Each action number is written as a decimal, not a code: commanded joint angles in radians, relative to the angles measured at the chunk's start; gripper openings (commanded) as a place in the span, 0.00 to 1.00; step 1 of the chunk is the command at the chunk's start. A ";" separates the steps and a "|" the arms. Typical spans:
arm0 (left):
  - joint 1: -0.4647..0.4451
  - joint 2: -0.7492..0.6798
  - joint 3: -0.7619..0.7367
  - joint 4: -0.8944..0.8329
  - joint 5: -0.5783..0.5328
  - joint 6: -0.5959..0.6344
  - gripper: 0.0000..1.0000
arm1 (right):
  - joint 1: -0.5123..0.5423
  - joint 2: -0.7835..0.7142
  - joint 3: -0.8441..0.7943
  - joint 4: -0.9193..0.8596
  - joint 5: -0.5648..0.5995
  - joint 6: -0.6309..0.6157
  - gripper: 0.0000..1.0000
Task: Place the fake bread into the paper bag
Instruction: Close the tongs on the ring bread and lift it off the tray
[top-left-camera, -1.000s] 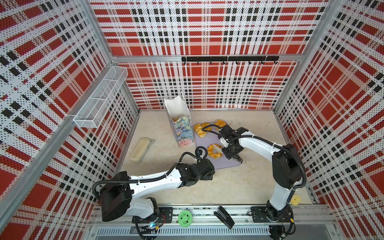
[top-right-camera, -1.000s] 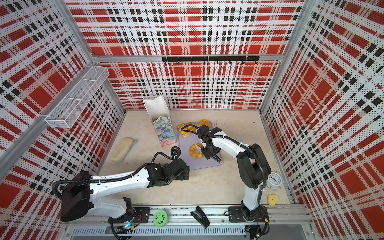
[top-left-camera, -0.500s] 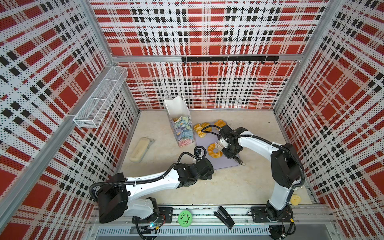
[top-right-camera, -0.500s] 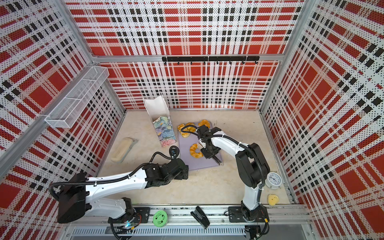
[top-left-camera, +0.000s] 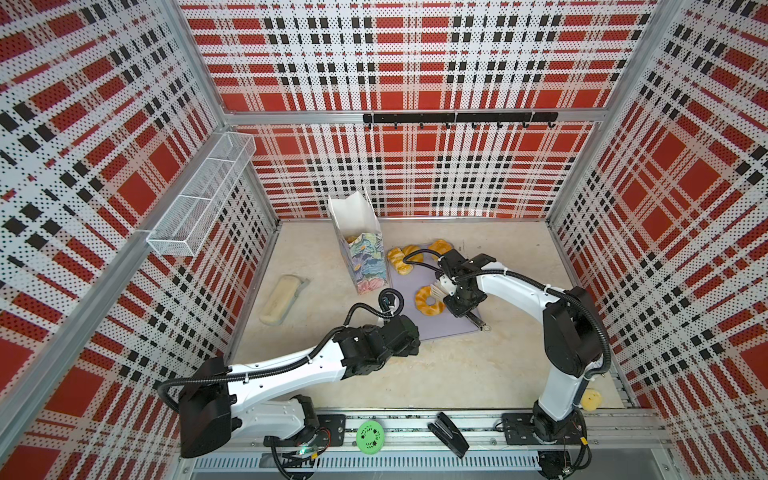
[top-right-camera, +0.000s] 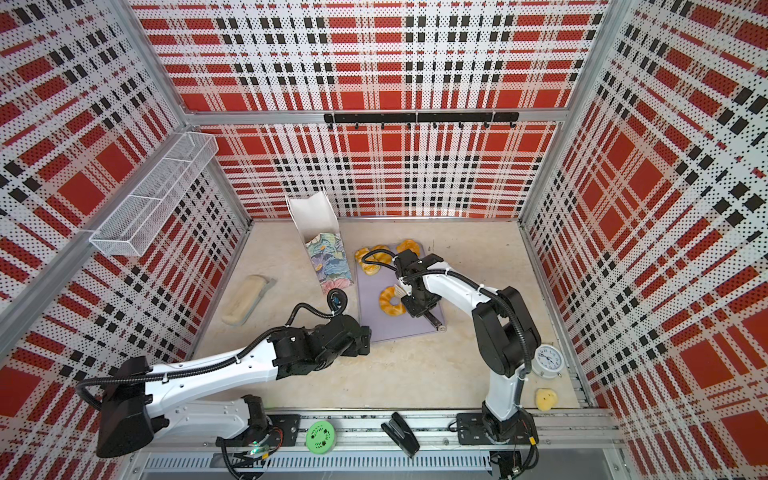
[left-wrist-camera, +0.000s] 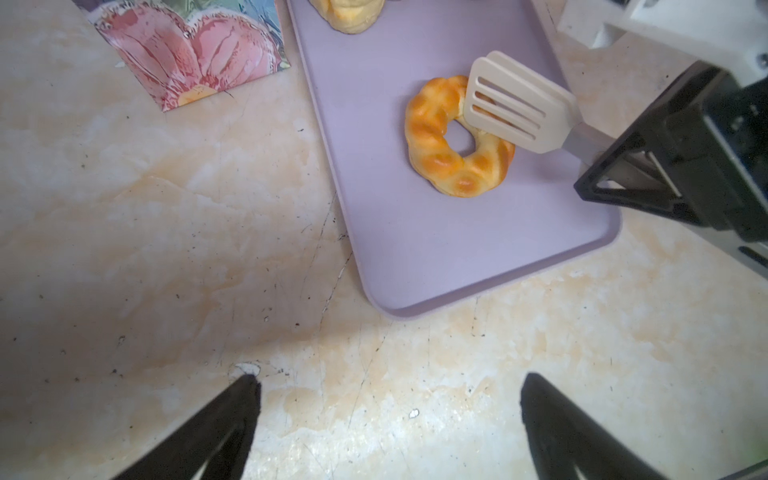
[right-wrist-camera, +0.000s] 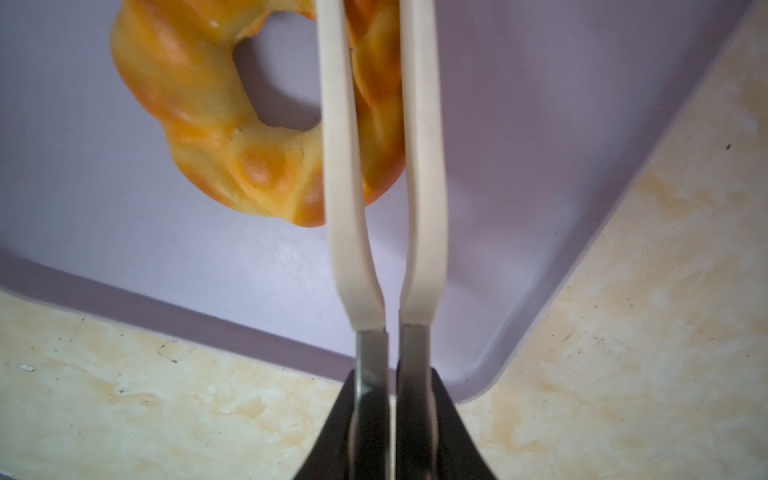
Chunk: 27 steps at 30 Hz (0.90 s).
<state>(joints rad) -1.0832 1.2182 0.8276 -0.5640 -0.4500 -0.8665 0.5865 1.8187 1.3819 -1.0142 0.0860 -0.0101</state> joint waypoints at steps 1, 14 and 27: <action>0.007 -0.027 0.019 -0.014 -0.035 0.009 0.99 | -0.005 -0.069 0.016 0.017 -0.015 0.010 0.25; 0.039 -0.079 0.079 -0.067 -0.030 0.058 1.00 | -0.005 -0.144 0.005 0.040 -0.050 0.051 0.25; 0.073 -0.124 0.132 -0.089 -0.003 0.125 0.99 | -0.004 -0.204 0.069 0.053 -0.091 0.093 0.26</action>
<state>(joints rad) -1.0210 1.1164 0.9268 -0.6327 -0.4480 -0.7742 0.5827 1.6676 1.4033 -1.0012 0.0143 0.0685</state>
